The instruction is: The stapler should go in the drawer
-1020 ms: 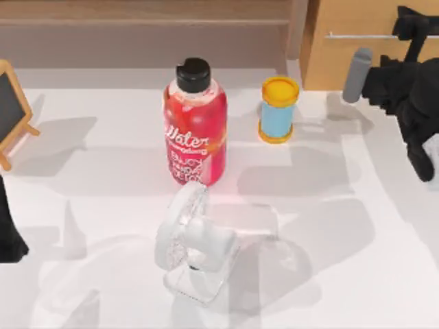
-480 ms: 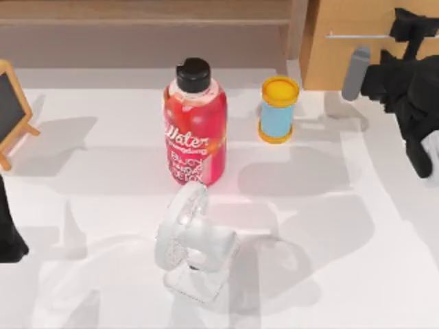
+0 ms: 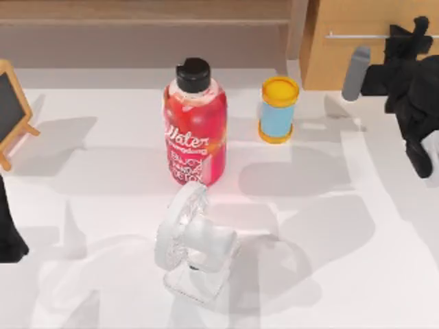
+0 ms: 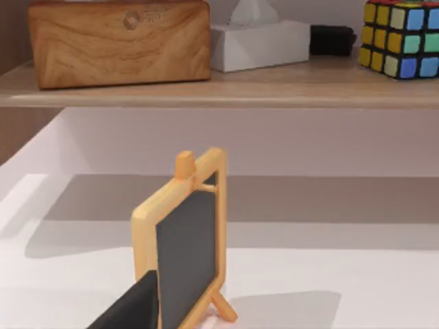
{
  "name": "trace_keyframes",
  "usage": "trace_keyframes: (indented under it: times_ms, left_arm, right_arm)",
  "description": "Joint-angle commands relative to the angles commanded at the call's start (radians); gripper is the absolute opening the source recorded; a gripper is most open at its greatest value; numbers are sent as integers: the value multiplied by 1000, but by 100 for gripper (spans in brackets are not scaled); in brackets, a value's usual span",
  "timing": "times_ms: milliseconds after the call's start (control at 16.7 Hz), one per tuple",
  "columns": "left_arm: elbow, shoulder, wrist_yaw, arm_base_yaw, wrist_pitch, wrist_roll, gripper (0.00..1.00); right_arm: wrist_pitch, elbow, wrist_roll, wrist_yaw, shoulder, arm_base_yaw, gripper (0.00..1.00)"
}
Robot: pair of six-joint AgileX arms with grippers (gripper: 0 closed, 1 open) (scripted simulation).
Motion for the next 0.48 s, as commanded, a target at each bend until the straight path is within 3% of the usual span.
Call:
trace_keyframes:
  times_ms: [120, 480]
  left_arm:
    - [0, 0, 0, 0, 0, 0, 100]
    - [0, 0, 0, 0, 0, 0, 100]
  right_arm:
    - [0, 0, 0, 0, 0, 0, 0]
    - [0, 0, 0, 0, 0, 0, 0]
